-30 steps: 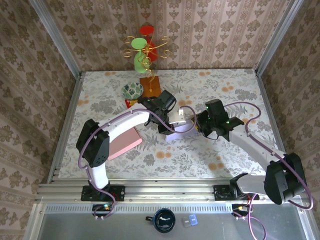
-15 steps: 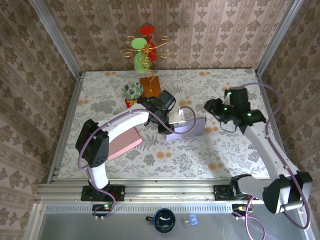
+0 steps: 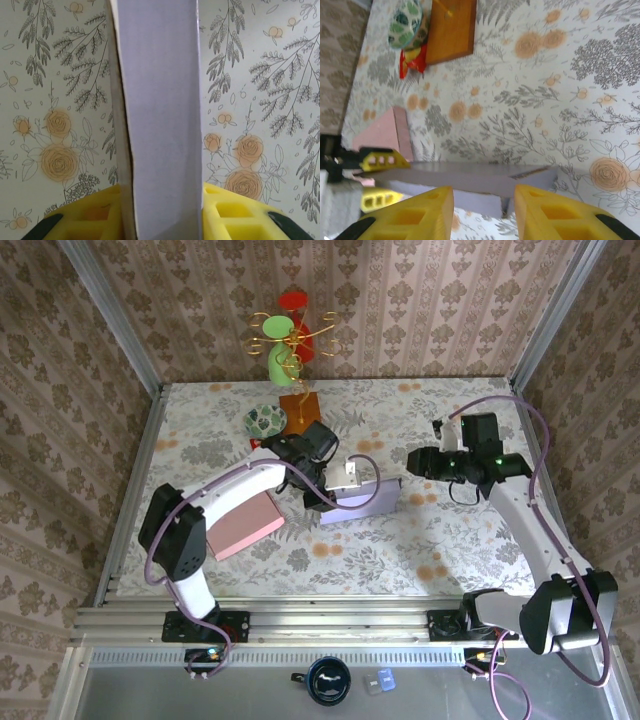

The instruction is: Fold the paper box

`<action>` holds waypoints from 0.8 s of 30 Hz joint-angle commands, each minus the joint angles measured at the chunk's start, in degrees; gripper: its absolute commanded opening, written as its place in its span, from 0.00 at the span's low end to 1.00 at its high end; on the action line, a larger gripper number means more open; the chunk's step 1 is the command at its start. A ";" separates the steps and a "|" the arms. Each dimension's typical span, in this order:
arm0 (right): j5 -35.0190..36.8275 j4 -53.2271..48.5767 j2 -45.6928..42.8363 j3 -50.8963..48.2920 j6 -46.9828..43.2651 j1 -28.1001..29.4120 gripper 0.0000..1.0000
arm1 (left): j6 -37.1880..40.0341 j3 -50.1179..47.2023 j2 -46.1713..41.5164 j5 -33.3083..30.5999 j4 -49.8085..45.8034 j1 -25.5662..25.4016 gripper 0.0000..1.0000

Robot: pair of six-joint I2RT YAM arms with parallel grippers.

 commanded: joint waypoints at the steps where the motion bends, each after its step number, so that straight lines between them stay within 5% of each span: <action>1: -0.16 -3.10 -0.50 -0.32 -9.82 1.47 0.38 | 2.52 -1.33 -2.89 2.16 -2.39 0.65 0.30; 24: 11.26 -9.17 8.74 6.52 -19.58 10.22 0.41 | 3.28 -1.97 -3.30 3.56 -3.02 2.08 0.31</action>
